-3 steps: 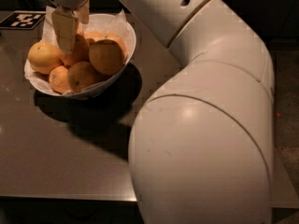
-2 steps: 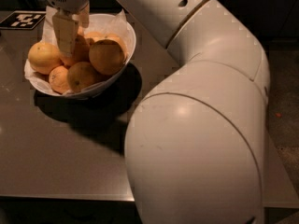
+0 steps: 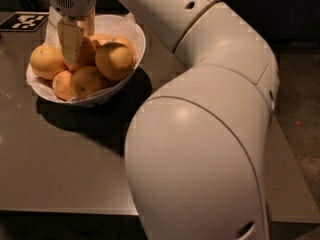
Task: Pick orange from white bowl
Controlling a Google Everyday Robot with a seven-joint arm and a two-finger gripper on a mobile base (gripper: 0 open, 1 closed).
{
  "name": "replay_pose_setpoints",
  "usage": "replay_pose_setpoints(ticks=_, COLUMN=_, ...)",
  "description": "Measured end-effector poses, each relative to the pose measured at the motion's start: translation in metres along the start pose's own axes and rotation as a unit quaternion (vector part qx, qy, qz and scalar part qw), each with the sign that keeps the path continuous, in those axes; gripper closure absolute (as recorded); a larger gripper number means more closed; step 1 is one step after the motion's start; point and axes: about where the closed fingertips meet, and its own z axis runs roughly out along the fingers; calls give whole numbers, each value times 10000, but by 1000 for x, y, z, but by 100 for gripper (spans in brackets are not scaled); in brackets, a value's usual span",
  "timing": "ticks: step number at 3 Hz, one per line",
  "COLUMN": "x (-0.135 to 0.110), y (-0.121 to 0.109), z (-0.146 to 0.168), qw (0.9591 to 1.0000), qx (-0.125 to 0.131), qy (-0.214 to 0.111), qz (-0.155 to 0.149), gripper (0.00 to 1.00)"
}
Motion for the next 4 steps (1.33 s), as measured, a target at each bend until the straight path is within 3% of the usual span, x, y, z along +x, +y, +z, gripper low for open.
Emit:
replay_pose_setpoints(ticks=2, x=-3, y=6, z=18, qw=9997, qx=-204, qy=84, qz=-117, gripper=28)
replay_pose_setpoints(ticks=4, x=-2, y=6, z=21, qw=9996, qx=-192, qy=88, qz=-177, gripper=69)
